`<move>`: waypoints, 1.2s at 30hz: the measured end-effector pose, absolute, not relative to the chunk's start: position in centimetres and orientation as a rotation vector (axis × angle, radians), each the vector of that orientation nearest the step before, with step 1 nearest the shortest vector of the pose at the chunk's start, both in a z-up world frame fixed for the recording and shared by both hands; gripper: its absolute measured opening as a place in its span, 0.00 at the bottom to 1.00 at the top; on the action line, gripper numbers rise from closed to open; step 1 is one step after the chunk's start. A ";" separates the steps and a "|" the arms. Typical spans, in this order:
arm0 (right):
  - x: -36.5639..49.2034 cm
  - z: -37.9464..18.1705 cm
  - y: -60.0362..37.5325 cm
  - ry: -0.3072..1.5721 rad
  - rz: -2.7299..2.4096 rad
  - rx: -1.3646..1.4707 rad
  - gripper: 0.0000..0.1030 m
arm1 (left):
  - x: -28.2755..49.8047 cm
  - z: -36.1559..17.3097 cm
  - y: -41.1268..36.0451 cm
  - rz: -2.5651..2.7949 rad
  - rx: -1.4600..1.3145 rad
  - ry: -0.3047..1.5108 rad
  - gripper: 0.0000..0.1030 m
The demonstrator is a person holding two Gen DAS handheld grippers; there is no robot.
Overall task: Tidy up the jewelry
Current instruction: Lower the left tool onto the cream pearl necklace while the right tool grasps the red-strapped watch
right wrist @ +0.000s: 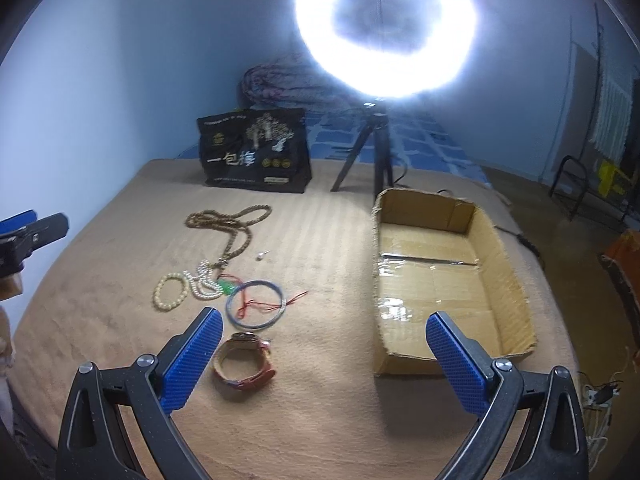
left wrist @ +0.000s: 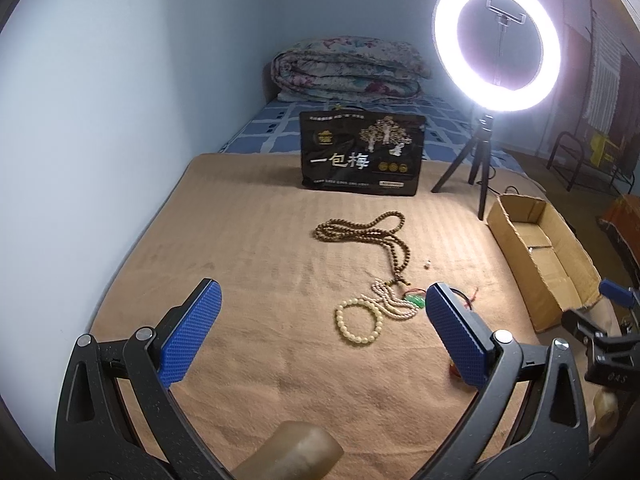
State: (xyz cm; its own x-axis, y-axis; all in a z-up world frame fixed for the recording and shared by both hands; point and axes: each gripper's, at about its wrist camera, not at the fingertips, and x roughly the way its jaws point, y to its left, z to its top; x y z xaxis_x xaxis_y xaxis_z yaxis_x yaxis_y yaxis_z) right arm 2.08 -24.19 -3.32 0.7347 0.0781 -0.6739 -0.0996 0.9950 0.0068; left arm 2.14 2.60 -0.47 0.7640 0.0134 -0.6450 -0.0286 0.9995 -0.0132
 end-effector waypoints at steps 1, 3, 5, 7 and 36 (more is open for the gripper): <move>2.2 -3.5 -24.1 0.745 0.109 -0.025 1.00 | 2.4 -0.6 2.8 0.028 -0.027 0.704 1.00; 2.4 -3.8 -23.9 0.754 0.127 -0.019 1.00 | 3.1 -0.9 3.3 0.034 -0.040 0.717 1.00; 2.7 -4.0 -23.7 0.762 0.135 -0.020 0.99 | 3.7 -1.3 3.8 0.032 -0.059 0.737 1.00; 3.0 -4.2 -23.6 0.772 0.142 -0.020 0.98 | 4.4 -1.8 4.1 0.029 -0.065 0.757 1.00; 6.6 -9.9 -22.0 1.029 0.300 0.048 0.68 | 12.5 -11.3 -3.1 -0.277 -0.025 1.049 0.56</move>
State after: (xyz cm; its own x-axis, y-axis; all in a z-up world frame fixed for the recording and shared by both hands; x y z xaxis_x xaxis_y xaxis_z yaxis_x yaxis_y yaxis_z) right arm 6.62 -21.96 -9.86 0.4786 0.2677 -0.8362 -0.2232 0.9582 0.1790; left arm 12.50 -3.06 -11.26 0.4672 -0.2380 -0.8515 0.2142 0.9649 -0.1522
